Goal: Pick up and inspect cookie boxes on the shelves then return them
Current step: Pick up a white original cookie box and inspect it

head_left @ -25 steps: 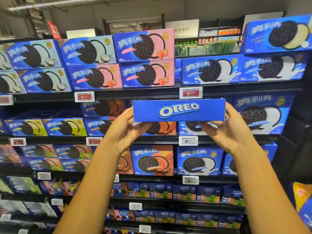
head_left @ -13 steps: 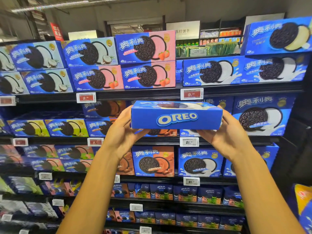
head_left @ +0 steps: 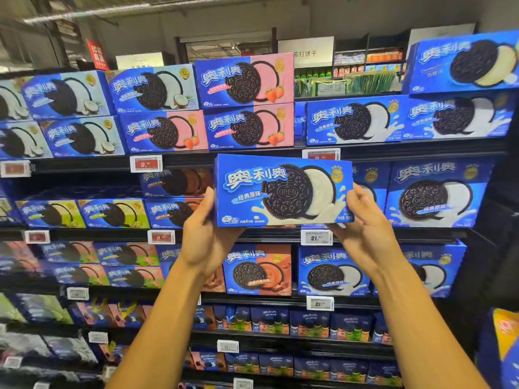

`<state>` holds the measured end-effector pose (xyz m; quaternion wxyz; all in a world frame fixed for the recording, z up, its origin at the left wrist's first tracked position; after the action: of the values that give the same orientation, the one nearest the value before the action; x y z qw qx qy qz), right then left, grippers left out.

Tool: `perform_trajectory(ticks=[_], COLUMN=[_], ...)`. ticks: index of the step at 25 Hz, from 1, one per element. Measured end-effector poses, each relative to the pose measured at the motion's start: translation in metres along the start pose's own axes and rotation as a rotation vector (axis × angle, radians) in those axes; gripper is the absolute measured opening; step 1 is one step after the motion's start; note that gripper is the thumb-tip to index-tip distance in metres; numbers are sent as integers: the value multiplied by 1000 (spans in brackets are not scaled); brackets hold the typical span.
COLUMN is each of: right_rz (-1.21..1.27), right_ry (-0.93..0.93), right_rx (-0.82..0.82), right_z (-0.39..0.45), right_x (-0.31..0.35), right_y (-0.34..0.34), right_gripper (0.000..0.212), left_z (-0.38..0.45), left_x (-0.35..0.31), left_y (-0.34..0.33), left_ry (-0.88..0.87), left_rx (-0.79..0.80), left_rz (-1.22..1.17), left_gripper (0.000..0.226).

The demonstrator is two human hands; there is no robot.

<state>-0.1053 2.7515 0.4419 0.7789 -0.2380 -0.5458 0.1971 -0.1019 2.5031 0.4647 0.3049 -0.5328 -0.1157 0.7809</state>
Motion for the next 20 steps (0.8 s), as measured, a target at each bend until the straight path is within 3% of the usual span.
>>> perform_trajectory(ticks=[3,6,8,11,14,16,20], right_rz=[-174,-542,-645,-666,-623,-579,-507], right_ry=[11,96,202,240,175,193,248], right_rx=[-72,-228,-209,46,264,237,79], right_z=[3,2,-9,-25,-36,-35,-24], right_x=[-4,3,12,4,-11,-9,3], right_y=[-1,0,-20,-71,-103,-102,-73], right_gripper=[18,37,43,24,46,45,27], left_z=[-2,-1,-1,1,3,4,6], left_x=[7,12,18,20,26,33,34], left_y=[-2,-5,-4,-13,-40,-50,-59], left_ry=[-4,-48,-64,-132,-142,-107,-48], left_rx=[-29,-80,-127,-155,-84,-32,139], left_rz=[43,79,84,214,430,475,508], left_gripper=[48,45,45,36,40,54,46])
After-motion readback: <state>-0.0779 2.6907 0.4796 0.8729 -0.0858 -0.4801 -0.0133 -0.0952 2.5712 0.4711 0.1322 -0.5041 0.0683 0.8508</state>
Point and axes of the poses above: each hand's wrist, its own z-axis towards the middle knuckle, its own y-axis out of the back of the hand, x = y × z, the point moved 9 cm from there along z, towards the middle knuckle, and after that the axes turned 4 degrees about -x, right-handed, at the moved point
